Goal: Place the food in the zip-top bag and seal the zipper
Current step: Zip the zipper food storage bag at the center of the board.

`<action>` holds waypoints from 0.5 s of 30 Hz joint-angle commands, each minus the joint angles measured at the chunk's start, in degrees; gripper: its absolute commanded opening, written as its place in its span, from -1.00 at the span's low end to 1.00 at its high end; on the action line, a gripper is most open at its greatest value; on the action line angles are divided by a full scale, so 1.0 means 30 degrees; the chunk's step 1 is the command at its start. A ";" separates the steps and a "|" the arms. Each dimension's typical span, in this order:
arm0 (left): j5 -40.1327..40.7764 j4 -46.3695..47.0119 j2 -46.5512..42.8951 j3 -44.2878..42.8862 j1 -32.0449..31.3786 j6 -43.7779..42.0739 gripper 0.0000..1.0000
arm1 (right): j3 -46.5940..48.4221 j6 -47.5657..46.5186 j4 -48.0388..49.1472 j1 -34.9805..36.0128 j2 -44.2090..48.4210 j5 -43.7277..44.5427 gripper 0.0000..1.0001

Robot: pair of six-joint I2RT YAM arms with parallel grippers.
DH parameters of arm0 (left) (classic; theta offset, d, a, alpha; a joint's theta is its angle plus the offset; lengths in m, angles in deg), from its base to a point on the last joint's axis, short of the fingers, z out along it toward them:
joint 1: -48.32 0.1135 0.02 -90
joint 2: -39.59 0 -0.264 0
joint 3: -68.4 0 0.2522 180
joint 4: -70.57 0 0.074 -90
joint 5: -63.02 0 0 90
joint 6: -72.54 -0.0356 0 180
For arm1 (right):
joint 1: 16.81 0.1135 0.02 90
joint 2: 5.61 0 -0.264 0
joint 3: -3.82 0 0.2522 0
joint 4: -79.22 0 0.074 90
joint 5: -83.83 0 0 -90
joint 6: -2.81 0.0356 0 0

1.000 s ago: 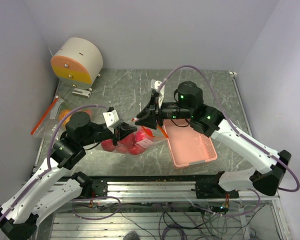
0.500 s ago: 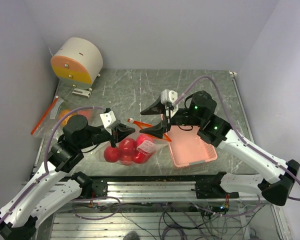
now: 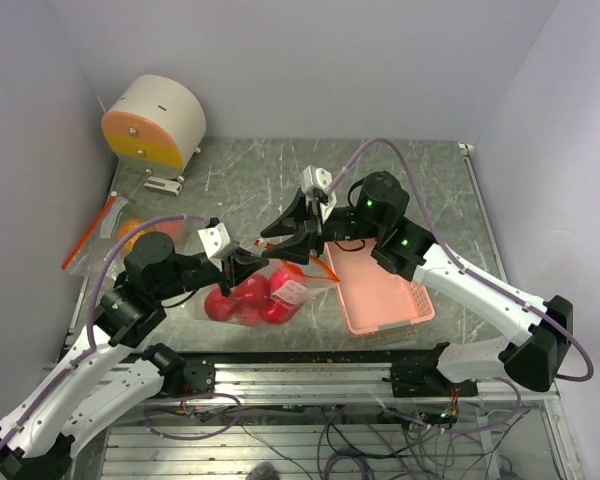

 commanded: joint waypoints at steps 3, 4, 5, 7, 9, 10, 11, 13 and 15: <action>0.0380 0.0278 -0.0566 -0.0132 0.0005 0.0056 -0.86 | 0.1248 0.1420 0.0932 -0.0042 -0.0990 -0.2221 -0.31; 0.0421 0.0256 -0.0629 -0.0136 0.0005 0.0031 -0.86 | 0.1399 0.1458 0.0677 -0.0042 -0.1218 -0.2297 -0.32; 0.0431 0.0191 -0.0663 -0.0151 0.0005 0.0027 -0.86 | 0.1521 0.1452 0.0440 -0.0042 -0.1367 -0.2281 -0.32; 0.0416 0.0137 -0.0709 -0.0200 0.0005 0.0010 -0.86 | 0.1559 0.1610 0.0245 -0.0039 -0.1513 -0.2017 -0.28; 0.0424 0.0077 -0.0730 -0.0241 0.0005 -0.0024 -0.86 | 0.1574 0.1762 0.0176 -0.0029 -0.1577 -0.1898 -0.28; 0.0435 0.0073 -0.0734 -0.0263 0.0005 -0.0031 -0.87 | 0.1623 0.1768 0.0095 -0.0033 -0.1606 -0.1894 -0.28; 0.0436 0.0091 -0.0731 -0.0277 0.0005 -0.0035 -0.86 | 0.1684 0.1784 -0.0021 -0.0030 -0.1635 -0.1890 -0.28; 0.0390 0.0142 -0.0704 -0.0252 0.0005 -0.0032 -0.86 | 0.1788 0.1772 -0.0233 -0.0014 -0.1636 -0.1853 -0.30; 0.0344 0.0258 -0.0648 -0.0211 0.0005 0.0012 -0.86 | 0.1766 0.1847 -0.0205 -0.0041 -0.1615 -0.1850 -0.41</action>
